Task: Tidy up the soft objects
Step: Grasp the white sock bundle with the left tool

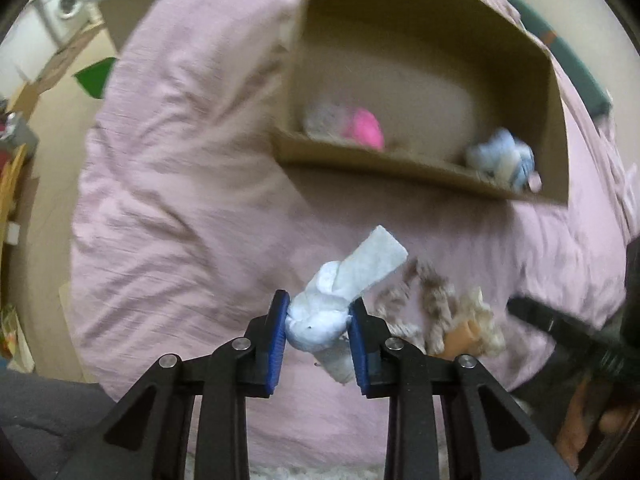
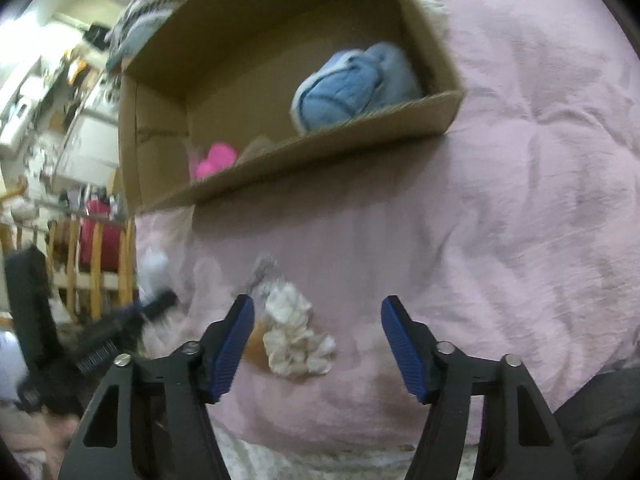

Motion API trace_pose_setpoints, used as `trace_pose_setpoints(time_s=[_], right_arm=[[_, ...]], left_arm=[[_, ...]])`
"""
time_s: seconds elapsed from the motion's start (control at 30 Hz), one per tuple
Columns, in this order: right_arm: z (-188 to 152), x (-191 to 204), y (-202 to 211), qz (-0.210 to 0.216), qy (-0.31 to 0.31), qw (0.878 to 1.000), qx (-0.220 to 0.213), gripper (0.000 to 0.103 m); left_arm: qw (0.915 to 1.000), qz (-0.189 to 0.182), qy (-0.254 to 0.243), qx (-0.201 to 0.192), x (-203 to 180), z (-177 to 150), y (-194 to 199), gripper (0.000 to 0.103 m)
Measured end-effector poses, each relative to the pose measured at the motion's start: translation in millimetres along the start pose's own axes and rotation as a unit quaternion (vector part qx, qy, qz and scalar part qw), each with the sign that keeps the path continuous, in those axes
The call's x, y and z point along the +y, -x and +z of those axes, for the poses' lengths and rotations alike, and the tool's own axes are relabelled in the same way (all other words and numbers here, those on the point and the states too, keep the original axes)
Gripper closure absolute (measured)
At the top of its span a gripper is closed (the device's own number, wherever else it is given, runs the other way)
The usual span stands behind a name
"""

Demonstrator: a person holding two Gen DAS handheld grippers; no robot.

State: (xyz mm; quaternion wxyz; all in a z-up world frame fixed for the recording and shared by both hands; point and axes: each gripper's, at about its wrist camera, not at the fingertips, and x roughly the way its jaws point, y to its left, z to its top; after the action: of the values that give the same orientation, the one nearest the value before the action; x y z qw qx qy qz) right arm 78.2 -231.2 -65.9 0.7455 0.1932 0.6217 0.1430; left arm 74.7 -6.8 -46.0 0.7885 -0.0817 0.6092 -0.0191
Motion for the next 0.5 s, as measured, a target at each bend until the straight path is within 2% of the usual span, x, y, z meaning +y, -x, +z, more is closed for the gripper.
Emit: trace_pose_setpoints(time_s=[0.07, 0.1, 0.13, 0.37, 0.5], right_arm=[[-3, 5, -7, 0.0, 0.011, 1.0, 0.019, 0.042], [-5, 9, -11, -0.006, 0.02, 0.999, 0.028, 0.051], [-7, 12, -14, -0.011, 0.03, 0.999, 0.035, 0.054], [-13, 28, -34, -0.033, 0.068, 0.995, 0.065, 0.054], [-13, 31, -44, -0.037, 0.083, 0.993, 0.08, 0.069]], left_arm=[[0.9998, -0.003, 0.019, -0.006, 7, 4, 3, 0.077], [0.9996, -0.004, 0.026, -0.008, 10, 4, 4, 0.077], [0.9996, -0.004, 0.028, -0.008, 12, 5, 6, 0.077], [0.9995, -0.003, 0.032, -0.006, 15, 9, 8, 0.077], [0.9996, -0.003, 0.028, -0.005, 10, 10, 3, 0.077]])
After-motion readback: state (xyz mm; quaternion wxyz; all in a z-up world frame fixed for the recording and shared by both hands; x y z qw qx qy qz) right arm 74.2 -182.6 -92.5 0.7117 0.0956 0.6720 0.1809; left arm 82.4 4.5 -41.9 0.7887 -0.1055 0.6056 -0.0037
